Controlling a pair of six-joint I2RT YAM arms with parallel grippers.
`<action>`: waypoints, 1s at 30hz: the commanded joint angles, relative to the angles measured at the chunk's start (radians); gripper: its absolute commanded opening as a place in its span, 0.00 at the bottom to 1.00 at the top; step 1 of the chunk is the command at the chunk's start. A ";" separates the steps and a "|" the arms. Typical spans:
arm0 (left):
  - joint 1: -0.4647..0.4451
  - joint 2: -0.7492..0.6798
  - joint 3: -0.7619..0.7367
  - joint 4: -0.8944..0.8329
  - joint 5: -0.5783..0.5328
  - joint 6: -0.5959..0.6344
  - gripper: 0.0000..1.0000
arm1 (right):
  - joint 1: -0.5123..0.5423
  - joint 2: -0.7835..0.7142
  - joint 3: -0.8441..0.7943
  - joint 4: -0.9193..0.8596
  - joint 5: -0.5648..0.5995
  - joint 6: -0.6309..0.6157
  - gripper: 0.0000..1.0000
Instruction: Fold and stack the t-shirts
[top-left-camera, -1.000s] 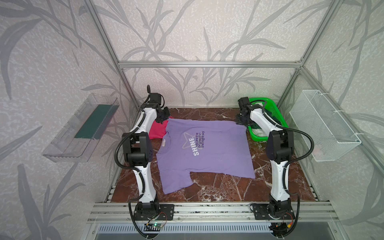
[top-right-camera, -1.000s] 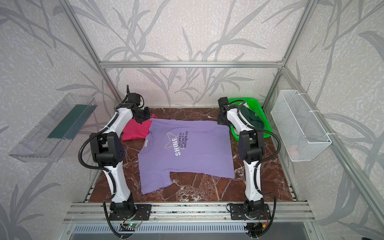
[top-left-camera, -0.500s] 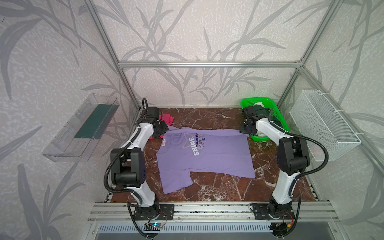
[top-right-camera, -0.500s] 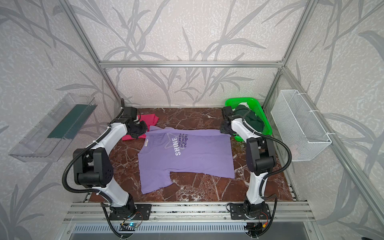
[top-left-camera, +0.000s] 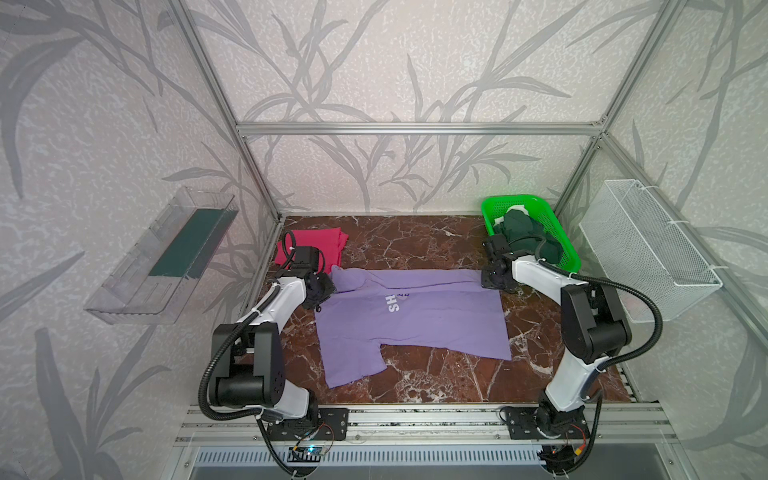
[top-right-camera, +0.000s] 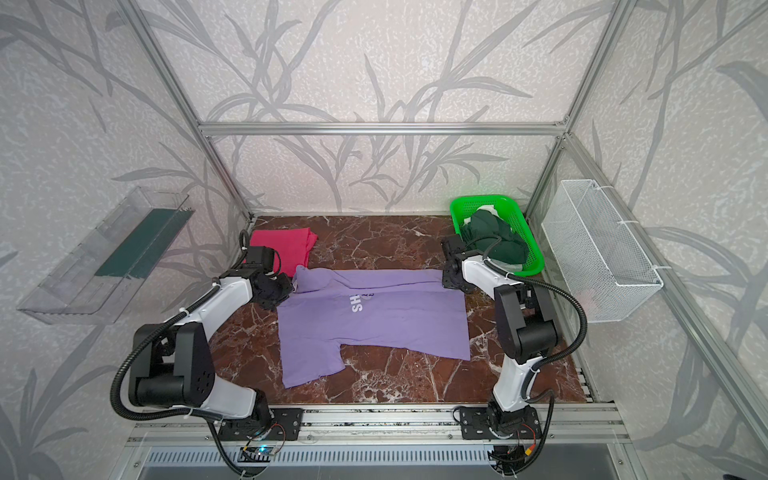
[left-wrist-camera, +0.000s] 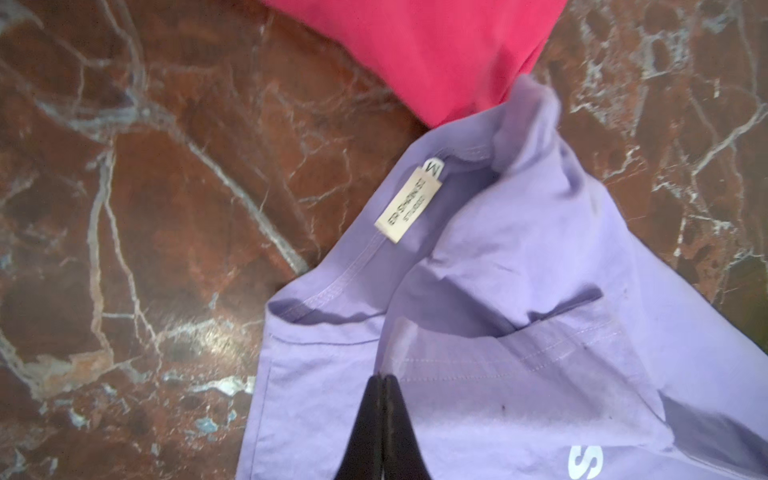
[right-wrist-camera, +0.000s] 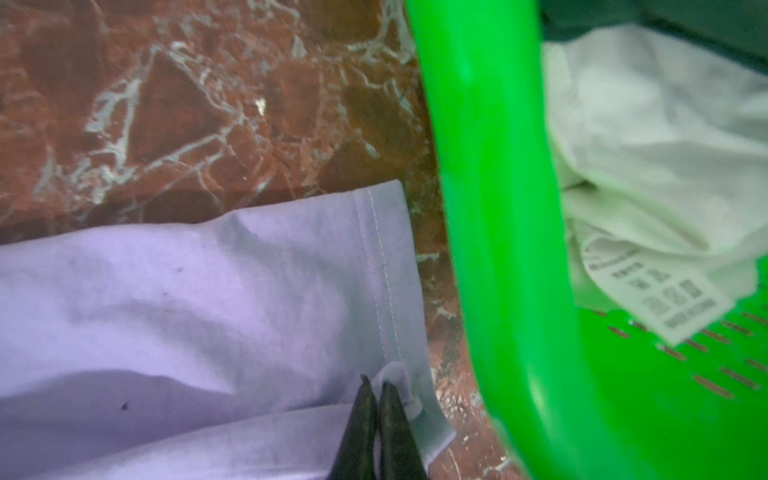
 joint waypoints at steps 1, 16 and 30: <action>0.005 -0.084 -0.089 0.023 -0.039 -0.056 0.21 | 0.007 -0.086 -0.051 0.032 0.087 0.041 0.27; -0.221 0.133 0.161 0.101 0.168 0.159 0.64 | 0.154 -0.054 -0.047 0.157 -0.235 0.123 0.42; -0.314 0.469 0.438 0.003 0.034 0.183 0.63 | 0.170 0.022 -0.064 0.140 -0.265 0.144 0.41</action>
